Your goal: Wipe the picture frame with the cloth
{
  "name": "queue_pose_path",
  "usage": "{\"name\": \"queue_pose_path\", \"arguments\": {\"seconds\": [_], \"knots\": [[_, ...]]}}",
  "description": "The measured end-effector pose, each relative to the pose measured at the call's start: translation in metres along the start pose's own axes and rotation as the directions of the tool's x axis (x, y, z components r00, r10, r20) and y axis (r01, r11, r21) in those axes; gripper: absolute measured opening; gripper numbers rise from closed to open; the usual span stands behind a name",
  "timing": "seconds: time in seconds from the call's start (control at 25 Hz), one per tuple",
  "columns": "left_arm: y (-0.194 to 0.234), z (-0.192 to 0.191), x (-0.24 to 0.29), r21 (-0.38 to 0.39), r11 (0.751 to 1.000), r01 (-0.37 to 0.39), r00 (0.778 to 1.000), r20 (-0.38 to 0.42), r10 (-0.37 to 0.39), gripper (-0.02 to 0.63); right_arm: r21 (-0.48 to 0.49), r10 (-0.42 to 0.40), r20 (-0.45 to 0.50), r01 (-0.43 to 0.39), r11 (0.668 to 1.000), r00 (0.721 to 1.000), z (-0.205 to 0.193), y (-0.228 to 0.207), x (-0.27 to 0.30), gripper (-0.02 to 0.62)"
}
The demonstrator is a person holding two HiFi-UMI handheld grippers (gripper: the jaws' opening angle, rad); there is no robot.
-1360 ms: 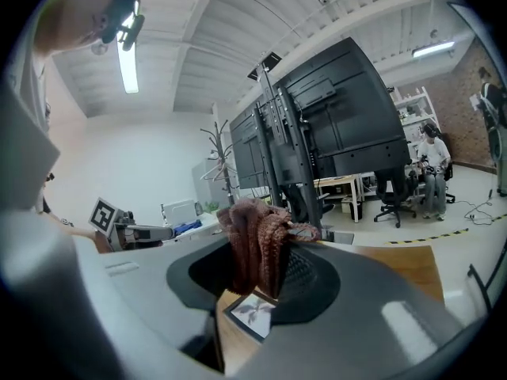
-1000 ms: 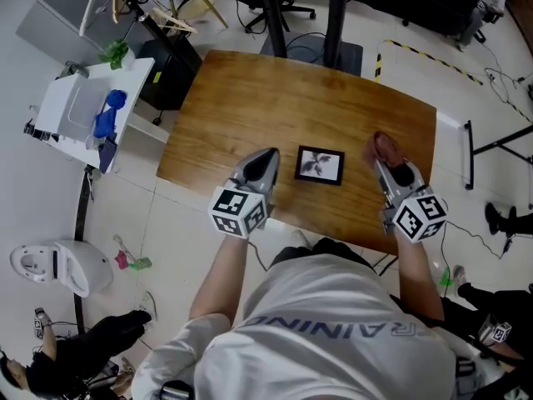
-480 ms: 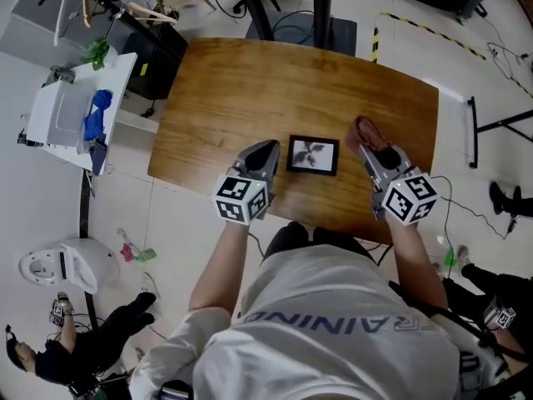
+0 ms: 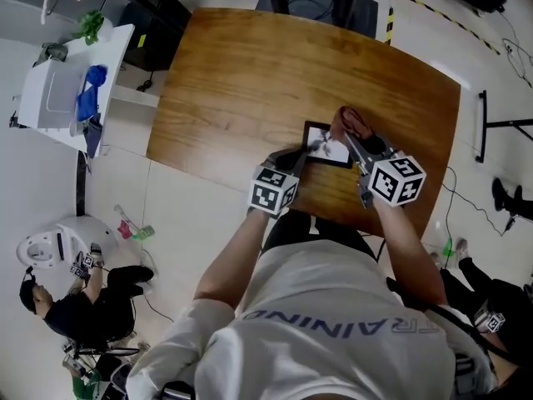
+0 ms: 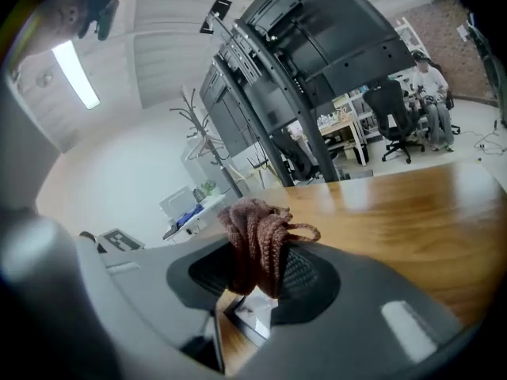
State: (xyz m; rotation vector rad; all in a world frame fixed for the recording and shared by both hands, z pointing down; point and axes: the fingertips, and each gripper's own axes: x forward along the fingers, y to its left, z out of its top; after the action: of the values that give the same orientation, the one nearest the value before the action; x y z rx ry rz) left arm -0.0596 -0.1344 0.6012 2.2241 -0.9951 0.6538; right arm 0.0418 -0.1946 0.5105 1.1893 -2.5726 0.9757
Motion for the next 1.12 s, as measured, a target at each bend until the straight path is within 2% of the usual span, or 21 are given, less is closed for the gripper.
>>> {"name": "queue_pose_path", "arguments": {"seconds": [0.16, 0.56, 0.76, 1.12], "knots": [[0.001, -0.025, 0.013, -0.017, 1.000, 0.010, 0.998, -0.066, -0.011, 0.005, 0.065, -0.003, -0.087, 0.009, 0.998, 0.996, -0.028, -0.003, 0.032, 0.126], [0.004, -0.034, 0.024, -0.042, 0.998, 0.055, 0.996, -0.072, -0.058, 0.005, 0.136, 0.044, -0.324, 0.001, 0.991, 0.945, -0.091, 0.010, 0.084, 0.126], [0.001, -0.038, 0.027, -0.018, 0.997, 0.073, 0.994, -0.080, -0.074, 0.005, 0.149, 0.047, -0.357, 0.007, 0.989, 0.933, -0.100, 0.009, 0.092, 0.127], [0.002, -0.037, 0.026, -0.045, 0.996, 0.071, 0.995, -0.063, -0.074, 0.005, 0.128, -0.010, -0.398, 0.066, 0.990, 0.917, -0.108, -0.005, 0.093, 0.130]]}}
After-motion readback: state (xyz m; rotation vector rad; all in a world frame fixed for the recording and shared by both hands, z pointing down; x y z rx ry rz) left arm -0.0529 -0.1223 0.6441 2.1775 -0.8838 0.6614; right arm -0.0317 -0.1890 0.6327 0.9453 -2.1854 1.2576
